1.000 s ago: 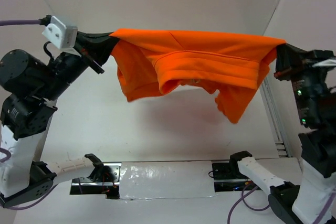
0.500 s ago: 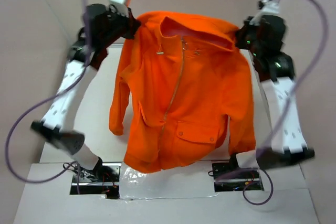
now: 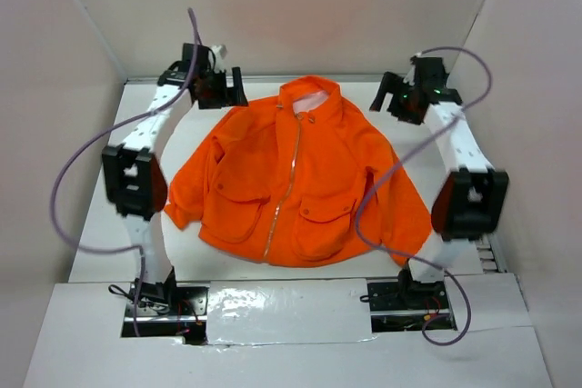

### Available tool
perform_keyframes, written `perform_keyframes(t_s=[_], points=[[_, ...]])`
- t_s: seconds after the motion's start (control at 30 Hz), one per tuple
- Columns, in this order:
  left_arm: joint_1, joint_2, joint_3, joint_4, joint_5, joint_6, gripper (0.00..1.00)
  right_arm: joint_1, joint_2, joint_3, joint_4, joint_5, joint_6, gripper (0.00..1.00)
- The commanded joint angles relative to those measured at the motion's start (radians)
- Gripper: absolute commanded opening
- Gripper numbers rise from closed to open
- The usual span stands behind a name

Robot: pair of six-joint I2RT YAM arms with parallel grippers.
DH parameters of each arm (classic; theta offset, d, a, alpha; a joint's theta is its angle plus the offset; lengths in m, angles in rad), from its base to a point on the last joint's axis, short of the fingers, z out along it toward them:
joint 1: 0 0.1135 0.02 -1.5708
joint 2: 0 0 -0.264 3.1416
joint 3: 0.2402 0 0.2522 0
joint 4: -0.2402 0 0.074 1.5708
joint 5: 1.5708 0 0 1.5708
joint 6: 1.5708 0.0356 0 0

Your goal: Zip up the jacket

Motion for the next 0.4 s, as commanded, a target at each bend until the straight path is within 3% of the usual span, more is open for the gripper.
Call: perform_keyframes(t_s=[0.0,0.1,0.37], points=[[0.000,-0.350,-0.126,0.135,0.049,-0.026,0.99,-0.023,-0.338,-0.099,0.217,-0.039,0.080,1.00],[-0.021,-0.475,-0.233,0.104,-0.035,-0.050,0.99,-0.022,-0.451,-0.156,0.179,0.016,0.111,1.00],[-0.032,-0.794,-0.529,0.122,0.002,-0.144,0.99,-0.019,-0.706,-0.314,0.197,0.027,0.114,1.00]])
